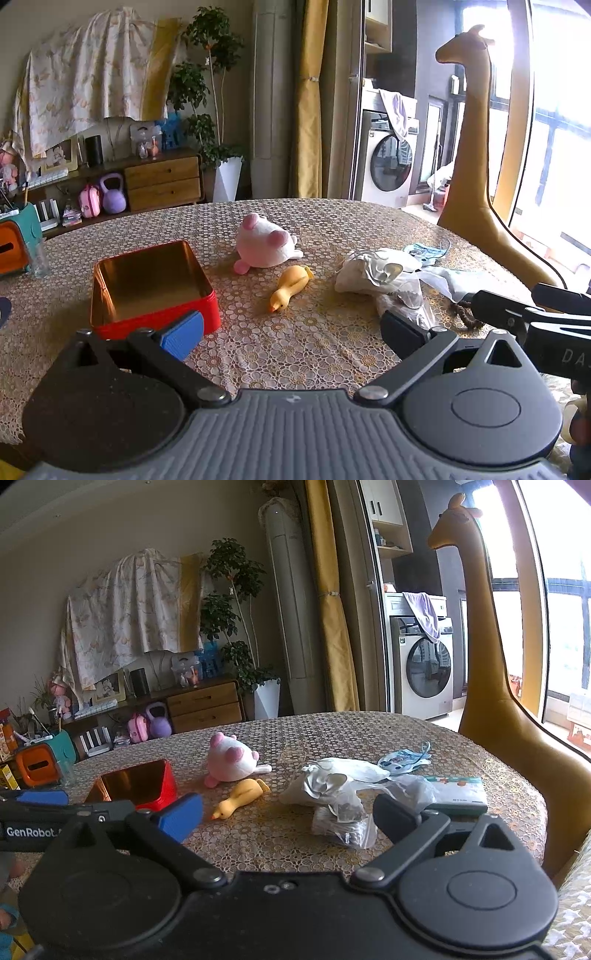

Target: Organize soft objects

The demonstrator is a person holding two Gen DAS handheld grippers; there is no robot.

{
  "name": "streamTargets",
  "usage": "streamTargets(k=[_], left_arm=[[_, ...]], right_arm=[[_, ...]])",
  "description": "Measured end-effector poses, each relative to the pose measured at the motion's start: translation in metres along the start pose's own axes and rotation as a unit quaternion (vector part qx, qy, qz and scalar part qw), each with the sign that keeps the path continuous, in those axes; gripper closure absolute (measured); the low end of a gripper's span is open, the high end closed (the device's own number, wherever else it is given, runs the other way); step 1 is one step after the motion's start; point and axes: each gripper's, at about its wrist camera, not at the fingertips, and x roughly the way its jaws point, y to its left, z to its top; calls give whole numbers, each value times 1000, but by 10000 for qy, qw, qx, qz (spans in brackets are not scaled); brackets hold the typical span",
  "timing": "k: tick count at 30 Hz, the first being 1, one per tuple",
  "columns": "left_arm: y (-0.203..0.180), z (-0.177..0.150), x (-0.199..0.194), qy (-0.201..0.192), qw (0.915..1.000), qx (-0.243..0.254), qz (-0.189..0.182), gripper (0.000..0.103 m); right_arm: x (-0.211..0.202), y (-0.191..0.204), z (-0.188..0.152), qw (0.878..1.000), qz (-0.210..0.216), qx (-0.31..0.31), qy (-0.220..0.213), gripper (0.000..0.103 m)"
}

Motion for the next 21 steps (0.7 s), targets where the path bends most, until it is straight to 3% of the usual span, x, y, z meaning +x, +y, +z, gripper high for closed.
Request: streamTargets(k=[13, 21], left_arm=[[5, 4, 14, 52, 10000, 13, 10, 0], [13, 16, 34, 108, 9998, 32, -181, 0]], right_arm=[[6, -1, 0, 10000, 20, -20, 27, 3], [21, -8, 11, 9999, -16, 4, 107, 3]])
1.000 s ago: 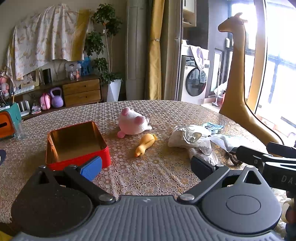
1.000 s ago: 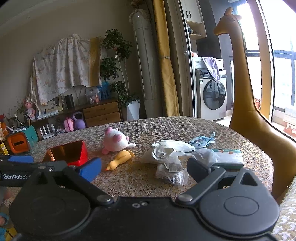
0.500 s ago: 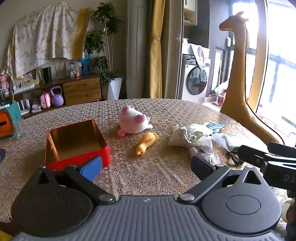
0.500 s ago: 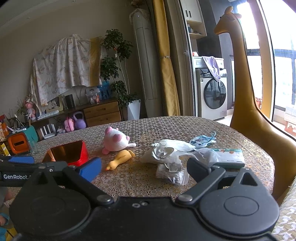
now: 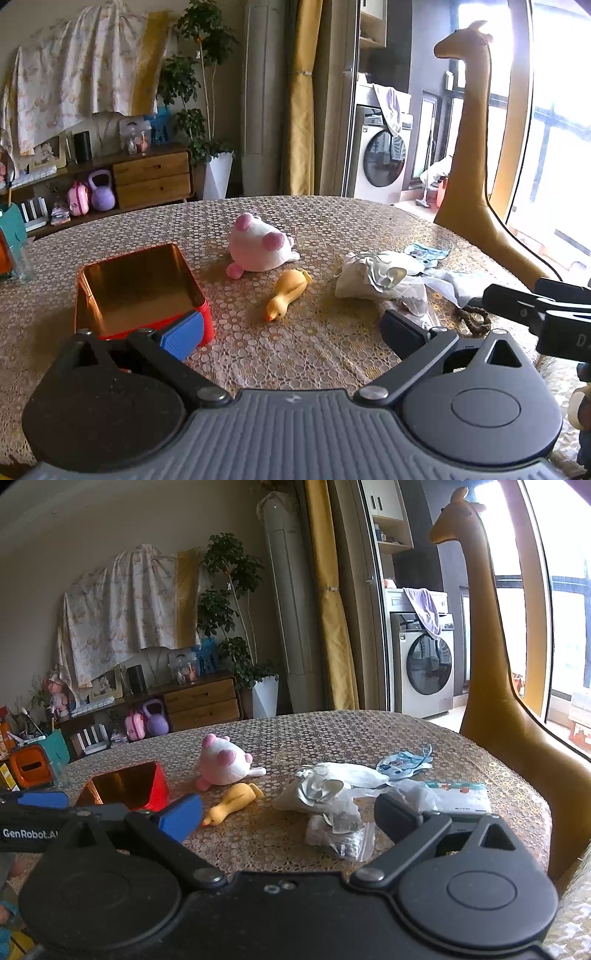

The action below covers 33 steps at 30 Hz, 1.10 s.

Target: Organize soft objects

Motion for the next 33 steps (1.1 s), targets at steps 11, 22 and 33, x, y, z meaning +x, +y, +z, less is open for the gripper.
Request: streamTargets(k=[11, 22, 33], left_arm=[[-2, 19, 47, 179, 9997, 152, 16, 0], [-16, 45, 126, 729, 9958, 516, -177, 0], [-11, 55, 208, 1429, 9886, 392, -276, 0]], right_arm=[[34, -36, 27, 9992, -66, 170, 351, 4], [102, -70, 72, 9948, -322, 348, 904, 4], [199, -84, 92, 9821, -490, 360, 1780, 7]])
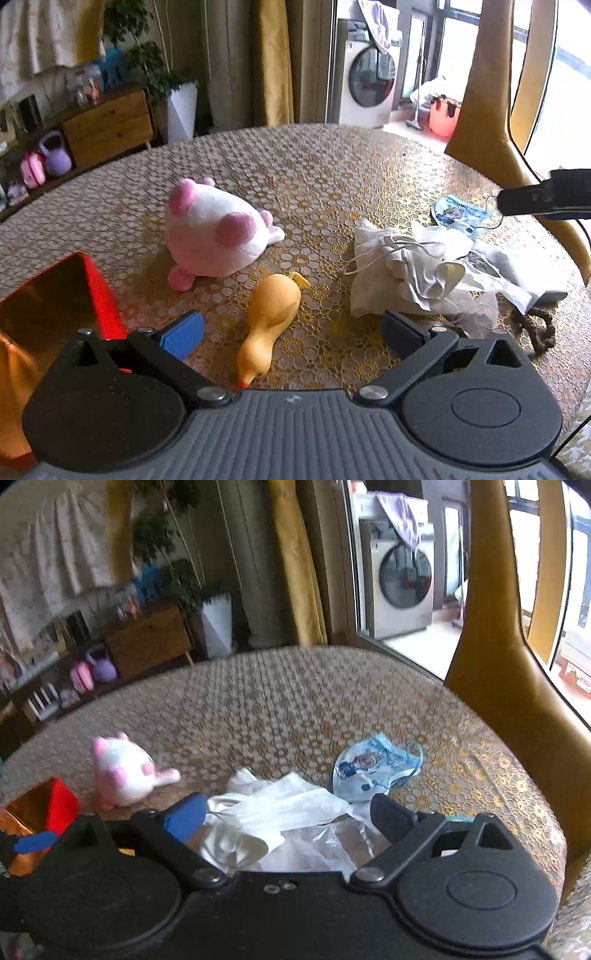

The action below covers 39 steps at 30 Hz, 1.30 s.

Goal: Organize soft objects
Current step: 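Move the left tool to the yellow rubber duck and close on it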

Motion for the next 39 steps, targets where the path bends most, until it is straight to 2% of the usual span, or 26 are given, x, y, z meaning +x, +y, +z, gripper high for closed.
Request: streamTargets(k=[6, 12, 18, 22, 24, 29, 31, 33, 34, 35, 36, 38, 39], left_arm=[[-2, 8, 29, 147, 9998, 110, 102, 0], [8, 9, 57, 402, 9990, -173, 127, 1], [10, 6, 69, 482, 9986, -179, 143, 3], [10, 5, 76, 529, 9984, -152, 84, 13], [11, 4, 78, 522, 9985, -167, 34, 22], [10, 2, 85, 629, 9978, -176, 58, 38], [13, 2, 87, 661, 9975, -241, 76, 39], [14, 3, 87, 644, 9975, -270, 122, 50], [15, 3, 86, 634, 9975, -286, 116, 51], [16, 3, 86, 625, 9975, -318, 123, 53], [17, 4, 86, 615, 9974, -349, 126, 60], [20, 5, 85, 624, 9970, -437, 147, 63], [21, 5, 85, 630, 9967, -486, 130, 65]], right_arm=[[46, -1, 10, 9981, -195, 353, 456, 9], [85, -8, 11, 9932, -384, 739, 817, 13], [105, -10, 7, 9893, -432, 982, 985, 16], [110, -8, 5, 9896, -387, 947, 1011, 27], [110, -5, 6, 9911, -403, 822, 968, 32], [109, 0, 6, 9929, -361, 630, 945, 55], [108, 2, 6, 9936, -370, 557, 912, 63], [106, 3, 6, 9946, -413, 455, 835, 71], [105, 4, 6, 9950, -431, 406, 800, 78], [104, 5, 7, 9955, -432, 369, 759, 81], [101, 5, 7, 9960, -428, 346, 707, 82], [98, 6, 8, 9968, -385, 311, 635, 93], [95, 6, 8, 9971, -353, 293, 606, 93]])
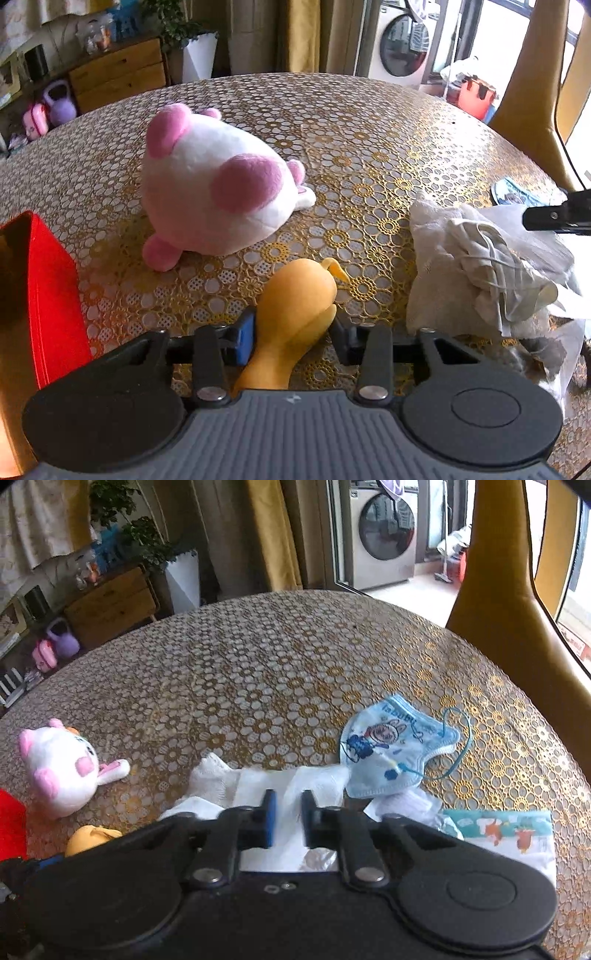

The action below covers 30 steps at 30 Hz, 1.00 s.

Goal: Organize soft objects
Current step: 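Move the left tool to the yellow rubber duck and close on it, then carry the duck in the left tool while the right tool carries white cloth to the tin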

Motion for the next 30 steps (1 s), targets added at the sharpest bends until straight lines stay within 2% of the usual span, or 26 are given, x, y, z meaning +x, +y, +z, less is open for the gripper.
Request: streamTargets(k=[2, 11, 21, 30], left_arm=[[0, 0, -2, -18, 10000, -36, 1, 70], [6, 1, -18, -4, 9998, -194, -83, 72], [28, 1, -72, 34, 9975, -598, -366, 72], [58, -1, -125, -12, 9961, -825, -300, 72]], right_arm=[[-5, 0, 0, 10000, 55, -3, -67, 97], [-40, 2, 3, 9985, 428, 24, -331, 99], [-99, 19, -4, 9936, 936, -225, -597, 99], [-141, 49, -15, 9866, 1338, -576, -732, 99]])
